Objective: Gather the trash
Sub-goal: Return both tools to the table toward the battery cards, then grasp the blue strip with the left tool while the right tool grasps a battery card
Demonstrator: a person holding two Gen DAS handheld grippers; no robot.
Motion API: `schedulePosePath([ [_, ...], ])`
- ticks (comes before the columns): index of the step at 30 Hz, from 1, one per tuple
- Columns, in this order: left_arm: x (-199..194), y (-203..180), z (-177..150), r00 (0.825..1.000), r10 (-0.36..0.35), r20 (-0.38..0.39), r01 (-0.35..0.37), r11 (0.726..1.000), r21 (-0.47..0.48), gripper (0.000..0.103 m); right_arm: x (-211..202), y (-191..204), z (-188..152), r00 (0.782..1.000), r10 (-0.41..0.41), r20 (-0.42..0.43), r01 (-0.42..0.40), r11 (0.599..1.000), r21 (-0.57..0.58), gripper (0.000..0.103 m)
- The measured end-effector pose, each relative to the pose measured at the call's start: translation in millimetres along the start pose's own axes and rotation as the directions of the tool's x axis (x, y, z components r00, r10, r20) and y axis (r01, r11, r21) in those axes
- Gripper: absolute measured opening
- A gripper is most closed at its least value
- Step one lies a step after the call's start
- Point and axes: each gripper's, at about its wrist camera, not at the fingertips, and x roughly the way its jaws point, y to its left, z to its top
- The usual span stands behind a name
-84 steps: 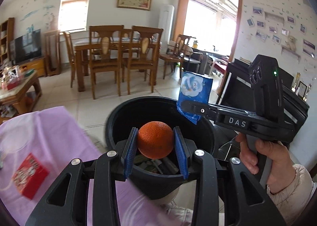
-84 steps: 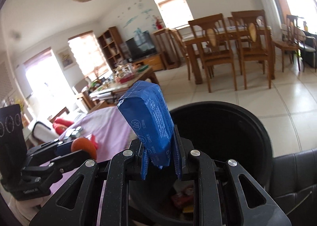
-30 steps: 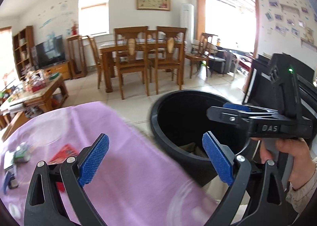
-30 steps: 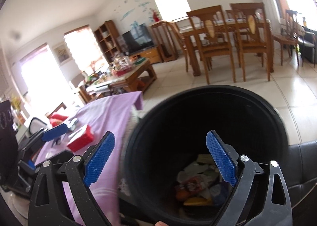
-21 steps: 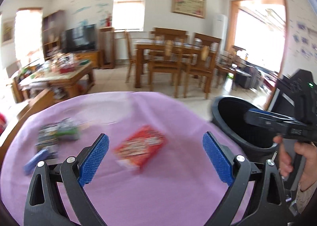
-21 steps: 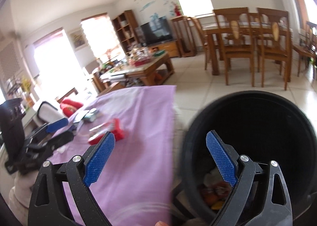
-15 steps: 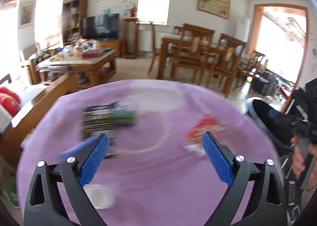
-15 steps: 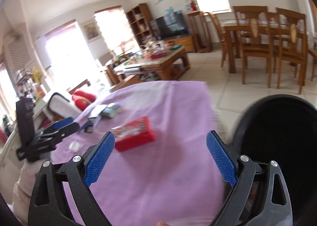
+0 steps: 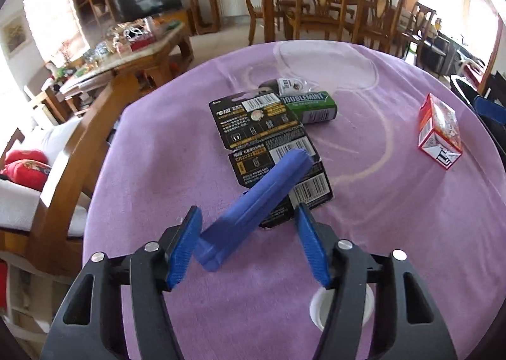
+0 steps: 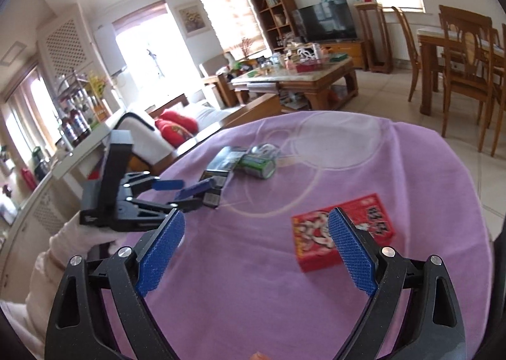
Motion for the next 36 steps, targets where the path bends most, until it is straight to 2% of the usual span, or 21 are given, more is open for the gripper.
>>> schedulePosePath([
  [3, 3, 8, -3, 0.999, -0.042, -0.007, 0.042, 0.999, -0.034, 0.055, 14, 12, 4, 1.0, 0.011, -0.026, -0.011, 1.0, -0.008, 0.086],
  [4, 3, 8, -8, 0.999, -0.04, -0.005, 0.04, 0.998, -0.04, 0.048, 18, 14, 4, 0.999, 0.014, -0.035, -0.015, 1.0, -0.012, 0.086],
  [5, 2, 9, -9, 1.0, -0.024, 0.0, 0.024, 0.999, -0.047, 0.042, 24, 19, 6, 0.999, 0.019, -0.047, -0.02, 1.0, -0.015, 0.08],
  [6, 1, 9, -11, 1.0, -0.02, 0.004, 0.02, 0.999, -0.049, 0.028, 29, 24, 8, 0.998, 0.023, -0.057, -0.024, 1.0, -0.017, 0.072],
  [7, -1, 10, -12, 1.0, -0.02, 0.005, 0.021, 0.998, -0.053, 0.016, 35, 27, 10, 0.997, 0.028, -0.07, -0.029, 0.999, -0.016, 0.069],
  [9, -4, 14, -16, 1.0, -0.027, 0.01, 0.027, 0.997, -0.077, 0.009, 49, 31, 13, 0.995, 0.032, -0.097, -0.033, 0.999, -0.007, 0.061],
  [13, -17, 19, -22, 0.997, -0.067, 0.039, 0.071, 0.99, -0.118, 0.008, 80, 39, 23, 0.988, 0.074, -0.136, -0.069, 0.997, 0.041, 0.06],
  [19, -35, 28, -30, 0.994, -0.035, 0.108, 0.055, 0.981, -0.186, 0.009, 130, 36, 36, 0.975, 0.111, -0.192, -0.081, 0.985, 0.154, 0.06],
  [23, -42, 28, -33, 0.99, -0.019, 0.141, 0.048, 0.978, -0.204, 0.009, 159, 33, 37, 0.968, 0.1, -0.23, -0.055, 0.979, 0.196, 0.06],
  [27, -42, 32, -32, 0.988, -0.02, 0.151, 0.053, 0.973, -0.222, 0.009, 175, 35, 45, 0.97, 0.097, -0.223, -0.049, 0.976, 0.211, 0.058],
  [28, -42, 33, -32, 0.988, -0.019, 0.152, 0.054, 0.973, -0.226, 0.009, 178, 35, 46, 0.969, 0.101, -0.224, -0.051, 0.975, 0.215, 0.055],
  [30, -41, 33, -31, 0.988, -0.025, 0.153, 0.061, 0.972, -0.229, 0.009, 185, 36, 46, 0.966, 0.099, -0.238, -0.048, 0.976, 0.211, 0.031],
  [33, -41, 34, -32, 0.988, -0.026, 0.152, 0.061, 0.971, -0.233, 0.009, 190, 38, 49, 0.965, 0.101, -0.242, -0.051, 0.977, 0.205, 0.019],
  [36, -40, 35, -32, 0.989, -0.024, 0.149, 0.06, 0.968, -0.242, 0.009, 186, 40, 51, 0.967, 0.12, -0.226, -0.074, 0.977, 0.202, 0.013],
])
